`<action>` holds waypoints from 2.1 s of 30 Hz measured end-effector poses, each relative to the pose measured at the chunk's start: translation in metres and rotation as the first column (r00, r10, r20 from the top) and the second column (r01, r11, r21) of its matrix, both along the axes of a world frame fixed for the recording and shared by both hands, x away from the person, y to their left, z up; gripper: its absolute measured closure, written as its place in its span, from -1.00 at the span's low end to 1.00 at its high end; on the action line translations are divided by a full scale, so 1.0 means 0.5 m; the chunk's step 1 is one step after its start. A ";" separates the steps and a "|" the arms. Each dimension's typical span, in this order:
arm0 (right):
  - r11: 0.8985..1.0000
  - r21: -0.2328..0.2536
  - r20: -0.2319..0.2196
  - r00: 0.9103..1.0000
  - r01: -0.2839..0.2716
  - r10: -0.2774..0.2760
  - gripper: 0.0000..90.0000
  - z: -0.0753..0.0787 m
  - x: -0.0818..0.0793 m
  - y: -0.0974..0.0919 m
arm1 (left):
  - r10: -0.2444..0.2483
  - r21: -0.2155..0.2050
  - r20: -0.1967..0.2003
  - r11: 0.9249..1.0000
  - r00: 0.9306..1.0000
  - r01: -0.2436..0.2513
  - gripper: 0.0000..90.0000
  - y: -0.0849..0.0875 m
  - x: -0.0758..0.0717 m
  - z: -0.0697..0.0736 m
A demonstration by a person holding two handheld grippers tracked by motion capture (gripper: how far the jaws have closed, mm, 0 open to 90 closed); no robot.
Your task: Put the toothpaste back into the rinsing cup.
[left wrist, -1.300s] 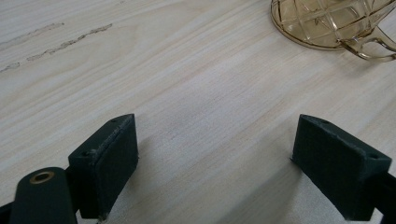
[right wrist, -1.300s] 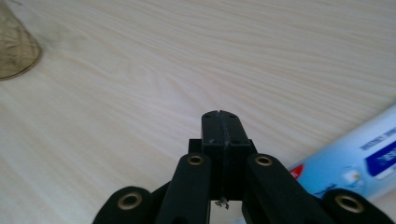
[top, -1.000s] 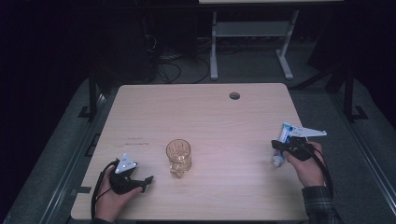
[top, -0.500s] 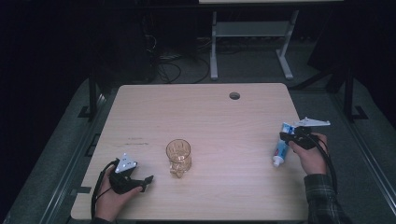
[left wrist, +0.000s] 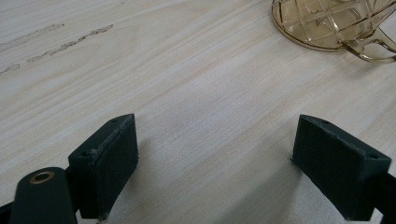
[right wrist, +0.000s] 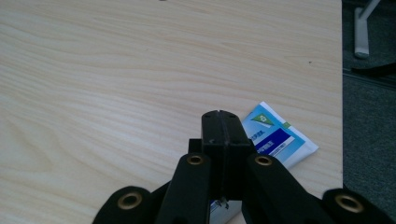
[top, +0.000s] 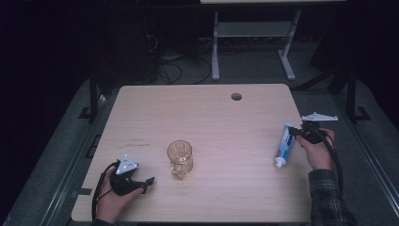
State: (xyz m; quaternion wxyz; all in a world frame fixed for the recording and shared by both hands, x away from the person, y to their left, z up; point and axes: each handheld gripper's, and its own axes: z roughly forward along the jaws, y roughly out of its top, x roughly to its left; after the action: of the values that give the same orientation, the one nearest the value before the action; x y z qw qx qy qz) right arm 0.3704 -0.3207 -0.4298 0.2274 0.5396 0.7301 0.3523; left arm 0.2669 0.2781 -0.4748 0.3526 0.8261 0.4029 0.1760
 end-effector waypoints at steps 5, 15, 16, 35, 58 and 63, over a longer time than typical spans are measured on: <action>1.000 -0.008 -0.013 1.000 0.026 -0.026 1.00 -0.011 0.010 -0.013 | 0.000 0.001 0.000 1.000 1.000 0.000 -0.70 0.000 0.000 0.000; 0.996 -0.030 -0.039 0.995 0.086 -0.087 1.00 -0.035 0.032 -0.042 | -0.001 0.000 0.000 1.000 1.000 0.001 -0.70 0.000 0.000 0.000; 0.995 -0.034 -0.040 0.995 0.090 -0.091 1.00 -0.037 0.033 -0.045 | -0.001 0.000 0.001 1.000 1.000 0.001 -0.70 0.000 0.000 0.000; 0.990 -0.042 -0.099 0.986 0.133 -0.137 1.00 -0.065 0.065 -0.070 | -0.006 -0.001 0.000 1.000 1.000 0.006 -0.70 0.000 0.000 0.000; 1.000 -0.019 -0.105 0.995 -0.004 0.002 1.00 -0.068 0.085 -0.002 | -0.009 -0.001 0.000 1.000 1.000 0.009 -0.70 0.001 0.001 0.000; 0.999 -0.012 -0.099 0.994 -0.036 0.035 1.00 -0.064 0.084 0.010 | -0.009 -0.001 0.000 1.000 1.000 0.009 -0.70 0.001 0.001 0.000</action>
State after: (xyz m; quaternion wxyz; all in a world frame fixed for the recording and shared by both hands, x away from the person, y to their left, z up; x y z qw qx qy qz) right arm 0.4123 -0.3157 -0.4619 0.1884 0.5417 0.7525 0.3239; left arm 0.2673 0.2785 -0.4748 0.3539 0.8277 0.3992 0.1740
